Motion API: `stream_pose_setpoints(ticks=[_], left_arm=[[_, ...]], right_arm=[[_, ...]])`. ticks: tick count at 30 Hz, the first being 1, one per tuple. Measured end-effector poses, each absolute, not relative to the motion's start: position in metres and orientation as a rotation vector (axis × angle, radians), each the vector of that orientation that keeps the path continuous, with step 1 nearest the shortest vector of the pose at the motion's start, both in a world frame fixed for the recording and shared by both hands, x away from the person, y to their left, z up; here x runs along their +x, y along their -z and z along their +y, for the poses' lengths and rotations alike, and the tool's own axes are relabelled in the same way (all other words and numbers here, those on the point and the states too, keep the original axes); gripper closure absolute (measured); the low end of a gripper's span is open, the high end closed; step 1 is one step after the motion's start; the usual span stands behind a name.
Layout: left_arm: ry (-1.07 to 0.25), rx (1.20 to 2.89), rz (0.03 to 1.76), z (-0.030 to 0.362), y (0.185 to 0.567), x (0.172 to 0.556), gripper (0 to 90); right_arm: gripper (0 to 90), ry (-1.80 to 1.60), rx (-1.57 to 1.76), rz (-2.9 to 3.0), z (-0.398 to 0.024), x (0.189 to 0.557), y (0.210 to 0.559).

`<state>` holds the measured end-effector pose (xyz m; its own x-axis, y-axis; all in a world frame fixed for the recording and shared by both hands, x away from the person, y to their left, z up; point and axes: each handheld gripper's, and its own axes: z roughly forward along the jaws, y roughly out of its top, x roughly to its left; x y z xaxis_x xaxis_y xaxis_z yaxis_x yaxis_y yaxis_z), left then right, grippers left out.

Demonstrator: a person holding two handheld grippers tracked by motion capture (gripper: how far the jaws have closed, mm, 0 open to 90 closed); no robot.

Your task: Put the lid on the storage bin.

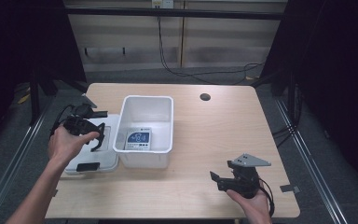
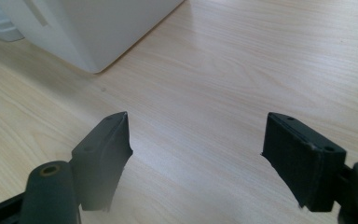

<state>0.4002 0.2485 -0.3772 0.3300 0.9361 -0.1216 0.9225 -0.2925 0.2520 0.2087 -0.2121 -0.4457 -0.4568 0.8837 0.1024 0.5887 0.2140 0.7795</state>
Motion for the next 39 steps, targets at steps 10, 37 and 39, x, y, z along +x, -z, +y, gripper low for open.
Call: stream_pose_setpoints(ticks=[10,37,39], left_arm=[[-0.106,2.369,1.816,0.236,0.384,0.430,63.7],[-0.031,2.381,1.917,0.234,0.405,0.446,57.1],[-0.058,2.387,1.942,0.234,0.407,0.448,57.1]], right_arm=[[22.6,-1.117,1.366,2.137,-0.212,0.209,0.446],[22.7,-1.101,1.374,2.156,-0.210,0.210,0.448],[22.8,-1.103,1.367,2.159,-0.210,0.209,0.447]])
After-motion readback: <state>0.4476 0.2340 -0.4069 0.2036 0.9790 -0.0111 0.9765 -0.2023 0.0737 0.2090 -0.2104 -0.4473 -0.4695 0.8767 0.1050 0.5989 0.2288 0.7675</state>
